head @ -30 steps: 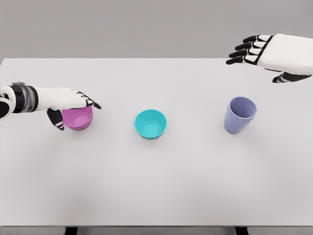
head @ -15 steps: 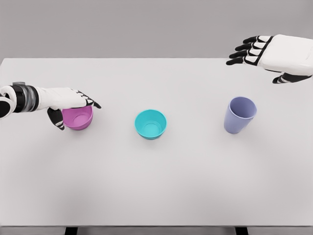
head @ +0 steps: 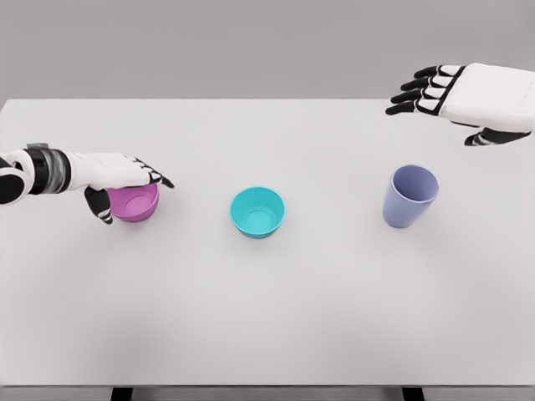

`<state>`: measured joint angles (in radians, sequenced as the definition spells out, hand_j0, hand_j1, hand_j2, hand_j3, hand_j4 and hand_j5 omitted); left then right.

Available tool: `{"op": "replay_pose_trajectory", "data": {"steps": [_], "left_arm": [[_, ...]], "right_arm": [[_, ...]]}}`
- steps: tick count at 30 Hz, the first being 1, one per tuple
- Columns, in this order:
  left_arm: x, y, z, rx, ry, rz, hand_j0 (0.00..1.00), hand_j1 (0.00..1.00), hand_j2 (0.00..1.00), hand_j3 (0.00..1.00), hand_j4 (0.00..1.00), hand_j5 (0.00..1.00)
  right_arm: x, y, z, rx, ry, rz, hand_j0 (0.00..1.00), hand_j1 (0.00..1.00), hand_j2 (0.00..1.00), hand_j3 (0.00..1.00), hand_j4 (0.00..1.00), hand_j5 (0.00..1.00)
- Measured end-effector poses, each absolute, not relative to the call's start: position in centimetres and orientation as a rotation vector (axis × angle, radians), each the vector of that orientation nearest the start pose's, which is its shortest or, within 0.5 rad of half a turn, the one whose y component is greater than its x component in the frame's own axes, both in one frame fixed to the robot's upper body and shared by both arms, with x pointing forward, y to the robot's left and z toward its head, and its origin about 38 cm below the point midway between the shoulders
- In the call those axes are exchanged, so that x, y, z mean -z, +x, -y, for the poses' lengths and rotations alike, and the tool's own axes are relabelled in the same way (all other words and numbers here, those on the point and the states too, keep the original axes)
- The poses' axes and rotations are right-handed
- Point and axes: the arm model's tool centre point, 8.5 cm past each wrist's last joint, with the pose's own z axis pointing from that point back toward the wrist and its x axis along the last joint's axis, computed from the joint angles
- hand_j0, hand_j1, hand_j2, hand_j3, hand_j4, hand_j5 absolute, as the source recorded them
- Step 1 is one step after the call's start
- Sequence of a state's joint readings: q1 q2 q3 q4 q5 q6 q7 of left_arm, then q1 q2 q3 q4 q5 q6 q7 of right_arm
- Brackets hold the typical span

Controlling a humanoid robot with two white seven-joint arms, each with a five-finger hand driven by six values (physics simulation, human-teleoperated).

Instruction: Stacking bowl and cup with both arms

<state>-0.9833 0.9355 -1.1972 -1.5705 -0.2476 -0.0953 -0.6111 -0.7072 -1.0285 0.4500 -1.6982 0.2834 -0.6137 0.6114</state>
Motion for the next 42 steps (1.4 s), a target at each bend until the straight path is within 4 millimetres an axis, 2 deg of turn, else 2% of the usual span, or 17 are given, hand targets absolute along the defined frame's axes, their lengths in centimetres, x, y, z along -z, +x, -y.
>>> {"op": "replay_pose_trajectory", "data": {"steps": [7,17,32,42], "left_arm": [[-19.8,43.9,-28.6,2.080,0.398,0.899,1.00,1.00,1.00,1.00,1.00,1.00],[-19.7,44.0,-28.6,2.079,0.397,0.898,0.83,0.83,0.83,0.83,0.83,0.83],[-20.6,44.1,-28.5,2.071,0.404,0.925,0.77,0.77,0.77,0.77,0.77,0.77],[-22.1,43.6,-27.5,2.094,0.414,0.976,0.75,0.75,0.75,0.75,0.75,0.75]], "right_arm": [[-34.5,39.9,32.4,2.840,0.843,-1.902,1.00,1.00,1.00,1.00,1.00,1.00],[-34.4,39.9,32.4,2.841,0.837,-1.905,1.00,1.00,1.00,1.00,1.00,1.00],[-34.6,40.0,32.1,2.819,0.838,-1.928,1.00,1.00,1.00,1.00,1.00,1.00],[-34.5,40.1,31.9,2.812,0.830,-1.942,1.00,1.00,1.00,1.00,1.00,1.00]]}}
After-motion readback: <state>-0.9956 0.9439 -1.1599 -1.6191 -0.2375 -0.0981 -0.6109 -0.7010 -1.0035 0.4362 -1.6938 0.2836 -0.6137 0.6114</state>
